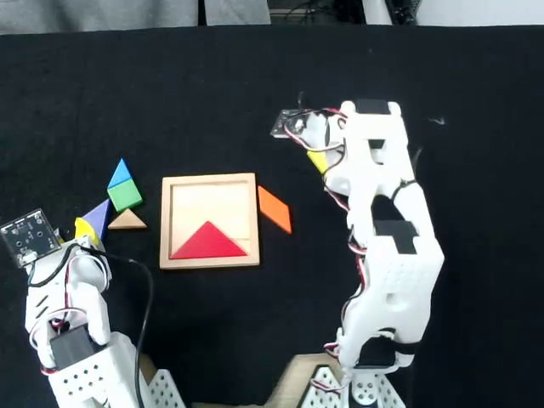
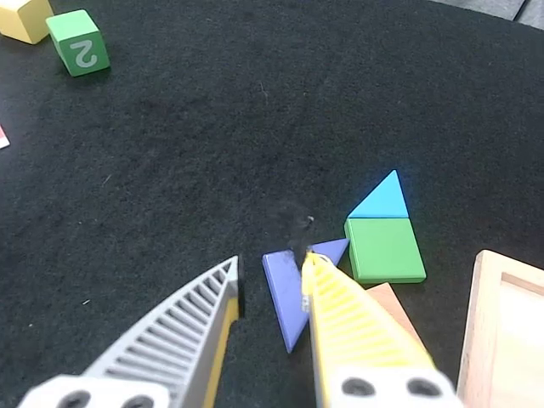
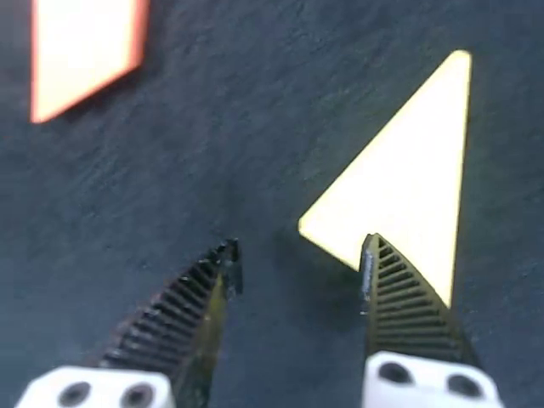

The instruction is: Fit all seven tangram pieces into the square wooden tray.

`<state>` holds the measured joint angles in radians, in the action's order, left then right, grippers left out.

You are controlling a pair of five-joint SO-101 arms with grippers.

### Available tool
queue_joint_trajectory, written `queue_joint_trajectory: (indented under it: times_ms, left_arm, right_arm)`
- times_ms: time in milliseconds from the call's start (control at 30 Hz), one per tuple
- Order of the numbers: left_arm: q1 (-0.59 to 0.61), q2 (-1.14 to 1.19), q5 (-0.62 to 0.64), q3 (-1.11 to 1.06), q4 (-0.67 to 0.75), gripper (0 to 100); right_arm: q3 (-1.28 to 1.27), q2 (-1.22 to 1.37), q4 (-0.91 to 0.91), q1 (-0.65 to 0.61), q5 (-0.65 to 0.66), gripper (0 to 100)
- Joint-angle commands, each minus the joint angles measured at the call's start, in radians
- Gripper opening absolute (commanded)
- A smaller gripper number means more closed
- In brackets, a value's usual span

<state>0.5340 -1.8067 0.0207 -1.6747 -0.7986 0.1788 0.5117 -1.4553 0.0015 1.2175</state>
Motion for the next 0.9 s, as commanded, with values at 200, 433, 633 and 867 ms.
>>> queue_joint_trajectory:
  times_ms: [200, 433, 633, 867]
  left_arm:
    - [-0.016, -0.008, 0.008, -0.004, 0.023, 13]
    - [-0.016, -0.008, 0.008, -0.004, 0.023, 13]
    - [-0.016, -0.008, 0.008, -0.004, 0.023, 13]
    - [-0.015, -0.008, 0.008, -0.004, 0.023, 13]
  right_arm:
    - [0.091, -0.070, -0.236, -0.009, 0.043, 9.9]
    - [0.193, -0.183, -0.261, 0.097, -0.014, 33.1]
    - [0.024, -0.193, -0.069, 0.106, 0.023, 38.9]
    - [-0.291, -0.189, 0.322, -0.005, 0.052, 38.7]
